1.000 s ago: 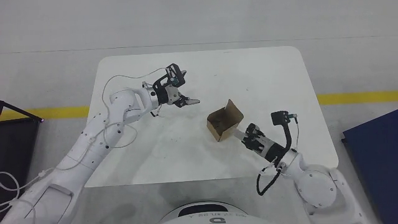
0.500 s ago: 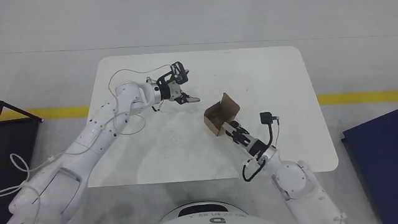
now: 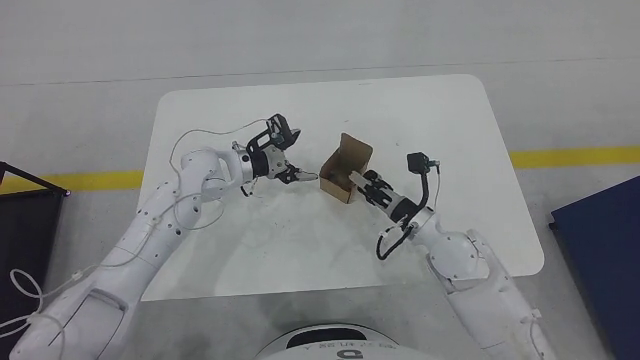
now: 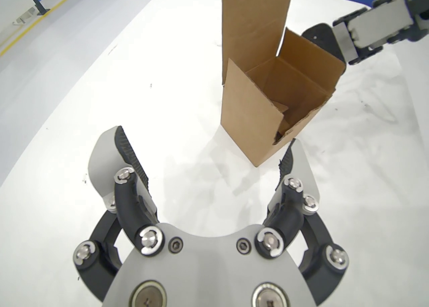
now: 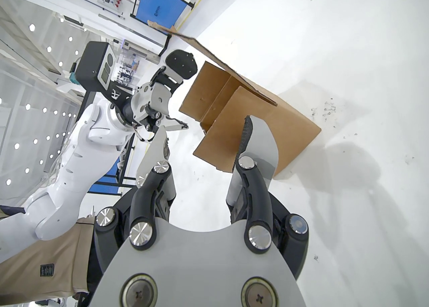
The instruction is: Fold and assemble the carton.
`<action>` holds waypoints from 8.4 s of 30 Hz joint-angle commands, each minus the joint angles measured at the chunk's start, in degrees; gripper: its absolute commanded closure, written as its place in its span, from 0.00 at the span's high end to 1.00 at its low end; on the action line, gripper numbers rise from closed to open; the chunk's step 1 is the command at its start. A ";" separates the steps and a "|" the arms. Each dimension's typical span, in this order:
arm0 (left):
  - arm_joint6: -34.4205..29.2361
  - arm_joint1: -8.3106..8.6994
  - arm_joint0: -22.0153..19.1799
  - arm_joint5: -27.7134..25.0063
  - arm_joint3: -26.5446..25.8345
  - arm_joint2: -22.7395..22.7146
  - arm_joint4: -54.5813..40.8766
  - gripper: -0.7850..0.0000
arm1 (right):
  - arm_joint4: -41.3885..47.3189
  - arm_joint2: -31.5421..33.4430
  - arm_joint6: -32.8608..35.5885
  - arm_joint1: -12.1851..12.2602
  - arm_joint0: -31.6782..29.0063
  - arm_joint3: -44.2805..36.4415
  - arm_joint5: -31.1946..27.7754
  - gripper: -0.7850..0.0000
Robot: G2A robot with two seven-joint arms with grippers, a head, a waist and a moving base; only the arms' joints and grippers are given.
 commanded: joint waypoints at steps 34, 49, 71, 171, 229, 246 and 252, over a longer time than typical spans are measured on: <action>-4.82 -4.47 -3.65 -0.72 8.83 4.01 -14.19 1.00 | 2.96 0.20 3.19 -0.01 0.75 2.38 3.88 0.57; -1.58 -5.29 -2.46 -4.61 10.24 3.47 -16.47 1.00 | 1.28 -3.12 6.54 -0.50 6.83 4.49 8.95 0.53; -13.11 -2.80 3.34 -13.51 0.12 3.02 -32.27 1.00 | 4.60 2.93 0.43 0.18 -2.34 -3.30 7.70 0.50; -2.04 -0.58 13.57 -8.11 -1.79 -3.23 -24.25 1.00 | -18.22 -10.08 14.59 -0.31 11.35 -0.44 24.96 0.00; -32.19 3.23 21.31 19.67 -27.35 -17.26 -21.00 1.00 | 2.95 -4.37 -3.27 -0.67 1.31 6.37 -18.41 0.76; -36.81 1.13 12.14 19.99 -20.76 -9.52 -22.59 1.00 | -0.77 0.05 -13.36 -0.50 -1.53 6.56 -17.16 0.71; -37.85 0.02 8.98 19.84 -19.05 -5.79 -22.88 1.00 | -3.33 -2.13 -11.06 -0.74 -0.59 7.50 -13.13 0.73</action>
